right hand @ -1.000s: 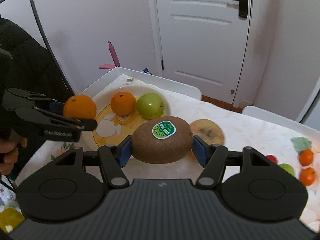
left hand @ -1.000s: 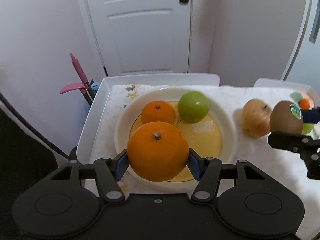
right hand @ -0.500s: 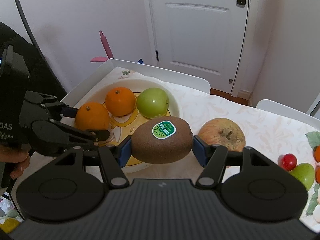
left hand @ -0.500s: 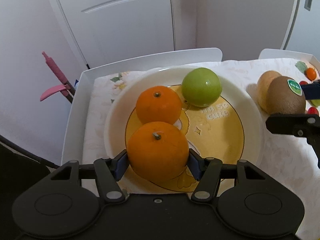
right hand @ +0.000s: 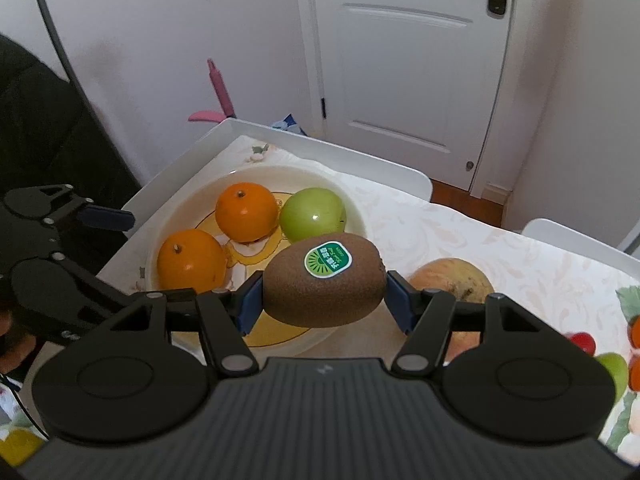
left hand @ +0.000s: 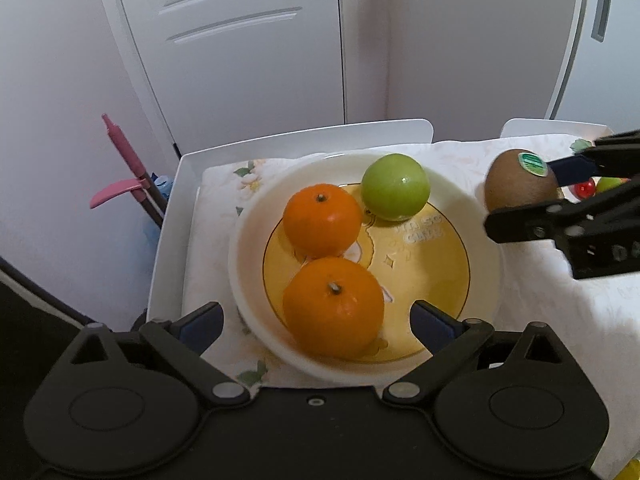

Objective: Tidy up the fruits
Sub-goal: 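Lower the kiwi onto the plate and open the right tool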

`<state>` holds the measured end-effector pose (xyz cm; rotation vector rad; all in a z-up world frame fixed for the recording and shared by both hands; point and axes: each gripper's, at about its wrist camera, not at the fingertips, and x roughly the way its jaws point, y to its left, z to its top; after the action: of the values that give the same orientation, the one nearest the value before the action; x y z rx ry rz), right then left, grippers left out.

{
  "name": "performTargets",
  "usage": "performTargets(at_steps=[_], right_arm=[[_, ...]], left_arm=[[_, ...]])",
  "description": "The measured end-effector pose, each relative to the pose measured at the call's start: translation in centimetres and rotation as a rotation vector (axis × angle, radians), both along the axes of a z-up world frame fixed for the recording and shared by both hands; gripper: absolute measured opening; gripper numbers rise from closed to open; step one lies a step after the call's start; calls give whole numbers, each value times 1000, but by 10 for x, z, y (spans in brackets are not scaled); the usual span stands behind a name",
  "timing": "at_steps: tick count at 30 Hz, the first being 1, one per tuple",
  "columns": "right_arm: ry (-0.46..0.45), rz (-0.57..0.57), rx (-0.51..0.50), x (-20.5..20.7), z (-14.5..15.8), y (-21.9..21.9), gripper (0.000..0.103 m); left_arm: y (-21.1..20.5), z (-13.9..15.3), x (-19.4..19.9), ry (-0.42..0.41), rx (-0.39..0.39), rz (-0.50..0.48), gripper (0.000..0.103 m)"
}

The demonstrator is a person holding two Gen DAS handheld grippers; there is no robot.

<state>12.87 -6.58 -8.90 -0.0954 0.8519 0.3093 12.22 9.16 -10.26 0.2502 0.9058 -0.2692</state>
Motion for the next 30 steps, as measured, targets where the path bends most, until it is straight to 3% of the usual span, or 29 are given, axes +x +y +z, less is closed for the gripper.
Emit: performTargets(at_steps=[21, 25, 30], right_arm=[[42, 155, -89, 27, -43, 46, 80], [-2, 151, -101, 22, -38, 48, 103], [-30, 137, -107, 19, -32, 44, 103]], left_arm=[[7, -10, -20, 31, -27, 43, 101], [7, -11, -26, 35, -26, 53, 101], [6, -13, -33, 42, -13, 55, 101]])
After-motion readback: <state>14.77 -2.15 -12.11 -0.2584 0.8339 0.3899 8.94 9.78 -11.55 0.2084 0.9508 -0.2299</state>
